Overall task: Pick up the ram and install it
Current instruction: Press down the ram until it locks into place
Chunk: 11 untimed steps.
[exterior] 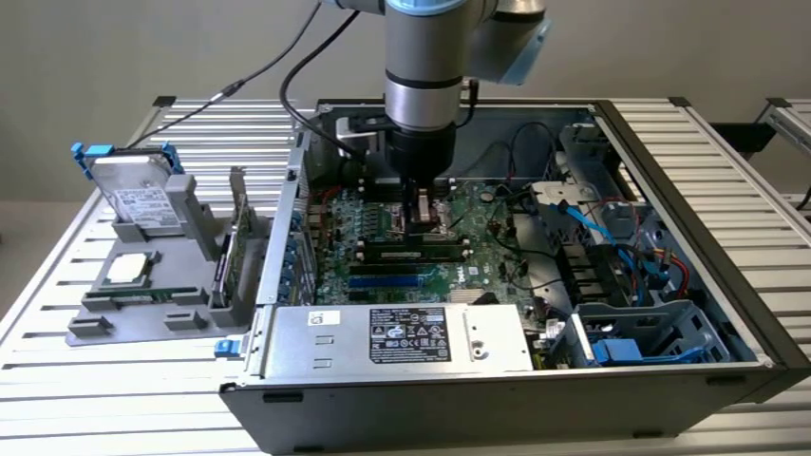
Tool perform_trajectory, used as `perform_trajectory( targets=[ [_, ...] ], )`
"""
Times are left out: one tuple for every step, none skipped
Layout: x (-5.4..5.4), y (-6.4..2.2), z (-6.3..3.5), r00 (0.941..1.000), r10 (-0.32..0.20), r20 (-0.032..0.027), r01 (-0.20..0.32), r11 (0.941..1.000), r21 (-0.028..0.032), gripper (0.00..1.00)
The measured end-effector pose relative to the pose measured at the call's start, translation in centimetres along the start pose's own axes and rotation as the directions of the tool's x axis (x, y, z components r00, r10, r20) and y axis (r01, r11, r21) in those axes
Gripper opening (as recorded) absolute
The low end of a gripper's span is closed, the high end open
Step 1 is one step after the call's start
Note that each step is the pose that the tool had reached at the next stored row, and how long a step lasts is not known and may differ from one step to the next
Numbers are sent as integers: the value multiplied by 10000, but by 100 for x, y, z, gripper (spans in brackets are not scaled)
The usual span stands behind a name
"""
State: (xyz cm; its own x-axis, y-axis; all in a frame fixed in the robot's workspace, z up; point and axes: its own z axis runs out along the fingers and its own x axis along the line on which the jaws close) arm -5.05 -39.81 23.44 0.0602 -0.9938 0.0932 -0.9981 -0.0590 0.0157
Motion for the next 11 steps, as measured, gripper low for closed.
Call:
perform_trajectory(
  targets=[
    [-2, 2, 15, 10000, 1, 1, -1, 10000, 7, 10],
    [-3, 3, 22, 10000, 1, 2, -1, 10000, 9, 10],
    [-3, 3, 23, 10000, 0, -1, 0, 10000, 8, 10],
    [-4, 3, 28, 10000, 0, -1, 0, 10000, 8, 10],
    [-7, 4, 40, 10000, 2, -2, -2, 10000, 10, 10],
    [-11, 4, 56, 10000, 4, -8, -4, 10000, 11, 10],
    [-13, 4, 64, 10000, 3, -13, -3, 10000, 10, 10],
    [-13, 4, 64, 10000, 2, -15, -2, 10000, 10, 10],
    [-13, 4, 65, 10000, 1, -16, -1, 10000, 9, 10],
    [-13, 4, 67, 10000, 0, -16, 0, 10000, 10, 10],
    [-15, 4, 72, 10000, 1, -16, -1, 10000, 11, 10]
  ],
)
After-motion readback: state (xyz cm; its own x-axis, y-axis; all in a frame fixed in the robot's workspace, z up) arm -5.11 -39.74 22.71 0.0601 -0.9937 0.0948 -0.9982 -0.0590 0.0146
